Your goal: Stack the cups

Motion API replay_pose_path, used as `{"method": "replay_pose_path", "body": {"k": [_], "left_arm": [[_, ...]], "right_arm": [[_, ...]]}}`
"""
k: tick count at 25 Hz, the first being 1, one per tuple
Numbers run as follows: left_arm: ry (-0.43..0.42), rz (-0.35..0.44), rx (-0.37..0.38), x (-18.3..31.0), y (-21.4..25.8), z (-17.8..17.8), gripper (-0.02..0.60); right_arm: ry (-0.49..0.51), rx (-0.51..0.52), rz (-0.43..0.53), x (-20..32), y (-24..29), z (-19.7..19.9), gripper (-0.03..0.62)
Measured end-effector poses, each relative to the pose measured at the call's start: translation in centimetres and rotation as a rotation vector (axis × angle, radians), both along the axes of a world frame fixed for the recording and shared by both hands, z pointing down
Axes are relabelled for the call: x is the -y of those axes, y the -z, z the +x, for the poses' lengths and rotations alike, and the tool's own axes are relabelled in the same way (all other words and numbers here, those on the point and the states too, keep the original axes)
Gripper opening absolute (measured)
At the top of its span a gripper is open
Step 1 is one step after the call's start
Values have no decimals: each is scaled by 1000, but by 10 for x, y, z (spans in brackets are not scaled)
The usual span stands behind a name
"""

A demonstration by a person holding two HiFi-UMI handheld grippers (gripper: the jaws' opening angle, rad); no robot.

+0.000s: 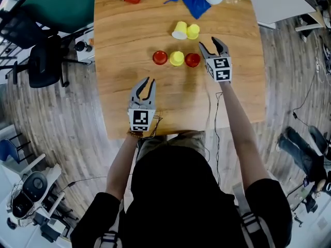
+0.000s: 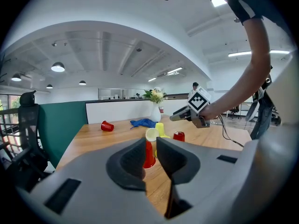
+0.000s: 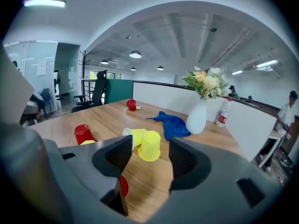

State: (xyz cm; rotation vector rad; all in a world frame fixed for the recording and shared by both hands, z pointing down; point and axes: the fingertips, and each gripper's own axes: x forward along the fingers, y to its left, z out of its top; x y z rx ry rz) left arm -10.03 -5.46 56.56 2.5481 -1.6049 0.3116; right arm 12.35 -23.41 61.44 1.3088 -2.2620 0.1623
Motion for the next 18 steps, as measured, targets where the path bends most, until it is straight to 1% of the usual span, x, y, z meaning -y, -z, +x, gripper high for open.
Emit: {"method": "replay_pose_path", "body": {"k": [4, 9, 18], "left_arm": [[4, -6, 0, -4, 0, 1, 81], [16, -15, 6, -5, -3, -1, 81], [18, -27, 19, -7, -8, -1, 81]], "right_arm": [[45, -17, -28, 26, -17, -7, 259], [85, -23, -61, 44, -35, -21, 261], [91, -26, -115, 64, -60, -29, 261]]}}
